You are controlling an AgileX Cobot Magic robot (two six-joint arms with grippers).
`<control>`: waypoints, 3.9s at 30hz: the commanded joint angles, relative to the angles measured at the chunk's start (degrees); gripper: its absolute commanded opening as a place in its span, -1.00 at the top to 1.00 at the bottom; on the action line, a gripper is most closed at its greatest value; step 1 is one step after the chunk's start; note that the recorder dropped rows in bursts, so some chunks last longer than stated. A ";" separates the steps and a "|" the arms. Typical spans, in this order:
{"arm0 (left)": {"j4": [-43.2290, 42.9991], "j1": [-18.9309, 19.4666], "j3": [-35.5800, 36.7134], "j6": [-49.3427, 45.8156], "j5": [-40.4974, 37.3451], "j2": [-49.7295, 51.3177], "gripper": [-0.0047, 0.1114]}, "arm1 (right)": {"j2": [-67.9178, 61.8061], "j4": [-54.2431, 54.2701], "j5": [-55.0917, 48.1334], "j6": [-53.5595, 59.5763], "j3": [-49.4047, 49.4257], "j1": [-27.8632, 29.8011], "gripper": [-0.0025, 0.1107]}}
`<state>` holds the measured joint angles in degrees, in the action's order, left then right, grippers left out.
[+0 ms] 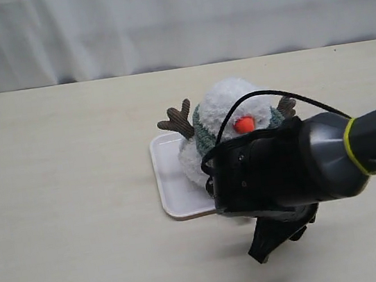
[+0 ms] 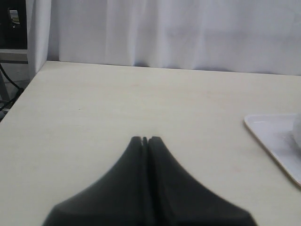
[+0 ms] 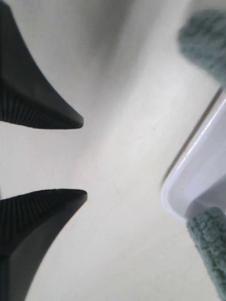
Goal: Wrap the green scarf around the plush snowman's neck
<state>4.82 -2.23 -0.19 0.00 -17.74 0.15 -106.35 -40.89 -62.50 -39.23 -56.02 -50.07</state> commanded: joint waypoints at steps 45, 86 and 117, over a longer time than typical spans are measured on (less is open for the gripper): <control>0.10 -0.44 0.19 0.00 0.39 -0.15 0.92 | -4.71 2.39 17.53 -8.33 -23.18 6.89 0.88; 0.10 -0.44 0.19 0.00 0.39 -0.15 0.92 | 23.48 18.26 18.91 14.91 0.33 24.95 -0.02; 0.22 -0.44 0.19 0.00 0.39 -0.15 0.92 | 3.13 5.29 53.50 15.52 8.04 32.92 0.55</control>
<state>4.82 -2.23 -0.19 0.00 -17.74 0.15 -103.19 -35.15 -8.41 -23.96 -47.63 -17.41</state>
